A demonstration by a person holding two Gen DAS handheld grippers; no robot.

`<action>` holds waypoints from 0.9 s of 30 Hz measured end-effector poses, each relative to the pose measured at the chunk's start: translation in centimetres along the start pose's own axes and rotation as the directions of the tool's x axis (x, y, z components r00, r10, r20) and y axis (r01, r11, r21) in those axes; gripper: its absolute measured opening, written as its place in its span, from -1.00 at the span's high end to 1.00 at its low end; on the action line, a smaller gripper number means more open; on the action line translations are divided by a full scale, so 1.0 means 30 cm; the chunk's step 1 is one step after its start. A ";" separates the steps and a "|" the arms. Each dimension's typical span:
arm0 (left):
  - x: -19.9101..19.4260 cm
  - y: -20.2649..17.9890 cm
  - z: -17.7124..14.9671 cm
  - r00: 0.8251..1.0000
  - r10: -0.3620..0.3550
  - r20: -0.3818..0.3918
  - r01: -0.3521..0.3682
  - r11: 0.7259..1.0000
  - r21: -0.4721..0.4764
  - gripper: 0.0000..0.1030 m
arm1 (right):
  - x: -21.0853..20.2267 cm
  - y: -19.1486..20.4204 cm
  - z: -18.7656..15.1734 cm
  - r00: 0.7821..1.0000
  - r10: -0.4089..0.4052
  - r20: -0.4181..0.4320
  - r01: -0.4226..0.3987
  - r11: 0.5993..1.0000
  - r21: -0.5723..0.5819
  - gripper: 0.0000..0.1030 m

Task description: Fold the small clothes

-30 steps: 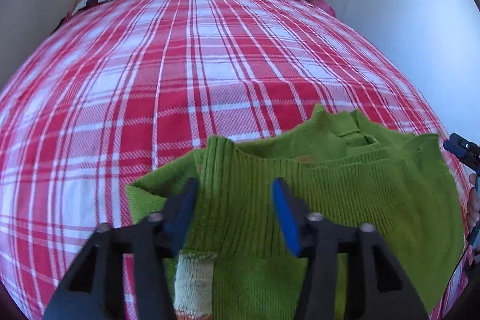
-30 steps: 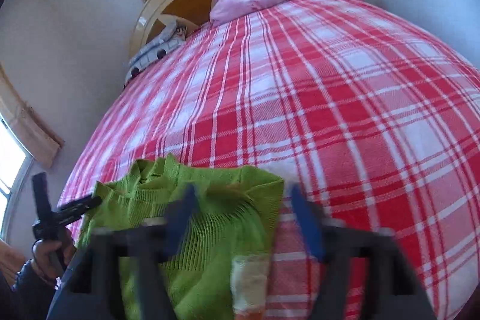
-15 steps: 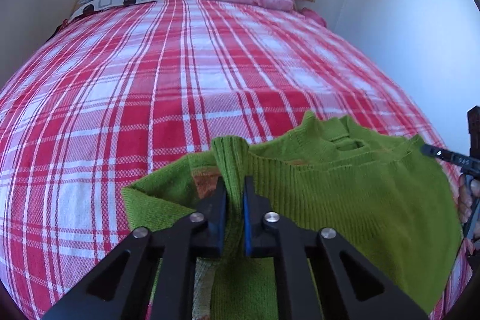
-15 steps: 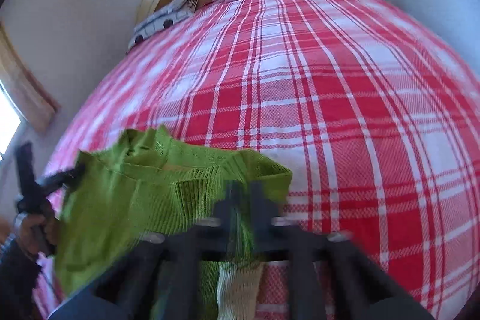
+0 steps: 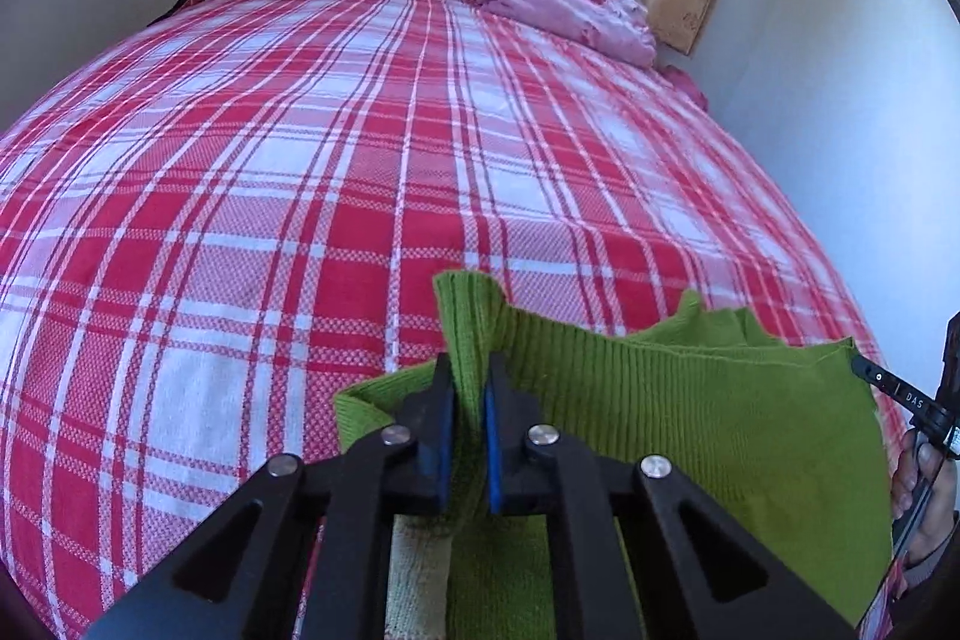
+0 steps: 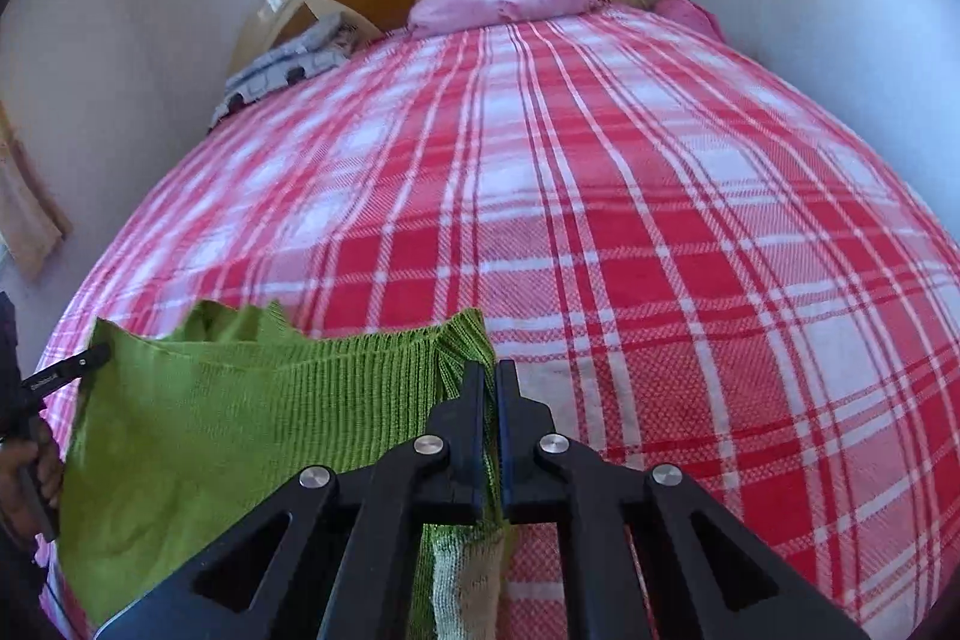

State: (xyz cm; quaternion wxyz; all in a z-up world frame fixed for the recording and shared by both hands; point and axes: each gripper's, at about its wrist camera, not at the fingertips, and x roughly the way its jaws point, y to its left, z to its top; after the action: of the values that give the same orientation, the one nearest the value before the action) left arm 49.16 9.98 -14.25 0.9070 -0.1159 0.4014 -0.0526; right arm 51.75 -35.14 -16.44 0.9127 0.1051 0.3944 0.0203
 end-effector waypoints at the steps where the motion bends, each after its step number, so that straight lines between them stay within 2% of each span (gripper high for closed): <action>1: 0.007 0.002 -0.002 1.000 0.015 -0.005 -0.015 1.000 -0.001 0.81 | 0.020 -0.003 -0.004 1.000 -0.009 -0.013 0.009 1.000 -0.001 0.95; 4: -0.004 0.026 -0.018 1.000 0.021 -0.010 -0.021 1.000 -0.013 0.74 | 0.058 0.001 -0.017 0.998 -0.002 -0.060 0.000 1.000 -0.031 0.91; 5: -0.014 0.031 -0.025 1.000 0.027 -0.004 -0.027 0.999 -0.020 0.64 | 0.048 0.006 -0.022 0.999 -0.021 -0.050 0.018 0.999 -0.044 0.87; 6: -0.026 0.035 -0.028 0.999 0.035 0.007 -0.034 0.999 -0.026 0.64 | 0.035 0.013 -0.026 0.999 -0.036 -0.041 0.034 0.998 -0.057 0.66; 7: -0.053 0.039 -0.032 0.998 0.049 0.036 -0.047 0.998 -0.033 0.64 | 0.022 0.017 -0.029 0.998 -0.054 -0.035 0.052 0.996 -0.066 0.05; 8: -0.077 0.040 -0.036 0.997 0.059 0.052 -0.057 0.998 -0.042 0.53 | -0.002 0.023 -0.033 0.996 -0.086 -0.022 0.084 0.994 -0.076 -0.30; 9: -0.110 0.037 -0.044 0.996 0.056 0.069 -0.053 0.998 -0.045 0.49 | -0.034 0.029 -0.038 0.995 -0.101 0.000 0.101 0.991 -0.083 -0.51; 11: -0.176 0.019 -0.065 0.994 0.043 0.105 -0.041 0.999 -0.028 0.49 | -0.106 0.043 -0.045 0.996 -0.078 0.040 0.082 0.993 -0.087 -0.51; 13: -0.244 -0.022 -0.107 0.990 0.044 0.132 -0.047 0.999 0.025 0.36 | -0.206 0.084 -0.065 0.996 -0.040 0.076 0.047 0.995 -0.092 -0.51; 15: -0.290 -0.057 -0.150 0.990 0.008 0.142 -0.017 0.998 0.063 0.07 | -0.271 0.131 -0.091 0.996 0.025 0.086 -0.015 0.994 -0.107 -0.51; 17: -0.314 -0.084 -0.202 0.991 0.001 0.135 -0.014 0.995 0.095 -0.13 | -0.323 0.214 -0.152 0.990 0.125 0.062 -0.114 0.982 -0.150 -0.51; 20: -0.308 -0.097 -0.274 0.996 0.030 0.080 -0.039 0.993 0.110 -0.14 | -0.321 0.316 -0.247 0.981 0.192 -0.025 -0.193 0.962 -0.192 -0.51; 23: -0.283 -0.075 -0.347 0.995 0.097 0.009 -0.097 0.989 0.108 -0.14 | -0.289 0.384 -0.356 0.980 0.178 -0.083 -0.193 0.954 -0.231 -0.51; 24: -0.270 -0.068 -0.363 0.992 0.121 -0.018 -0.118 0.987 0.110 -0.15 | -0.268 0.397 -0.398 0.987 0.127 -0.099 -0.149 0.955 -0.257 -0.51; 26: -0.271 -0.042 -0.390 0.992 0.121 -0.022 -0.119 0.988 0.097 -0.30 | -0.236 0.410 -0.455 0.989 0.065 -0.129 -0.101 0.949 -0.298 -0.52; 27: -0.272 -0.028 -0.395 0.993 0.111 -0.031 -0.108 0.991 0.082 -0.31 | -0.242 0.430 -0.488 0.995 0.028 -0.097 -0.061 0.931 -0.360 -0.52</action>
State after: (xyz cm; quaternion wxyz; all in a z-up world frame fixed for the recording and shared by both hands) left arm 34.89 8.71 -15.92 0.9051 -0.0565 0.4209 -0.0209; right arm 36.76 -20.83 -18.33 0.8970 -0.0571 0.4221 0.1178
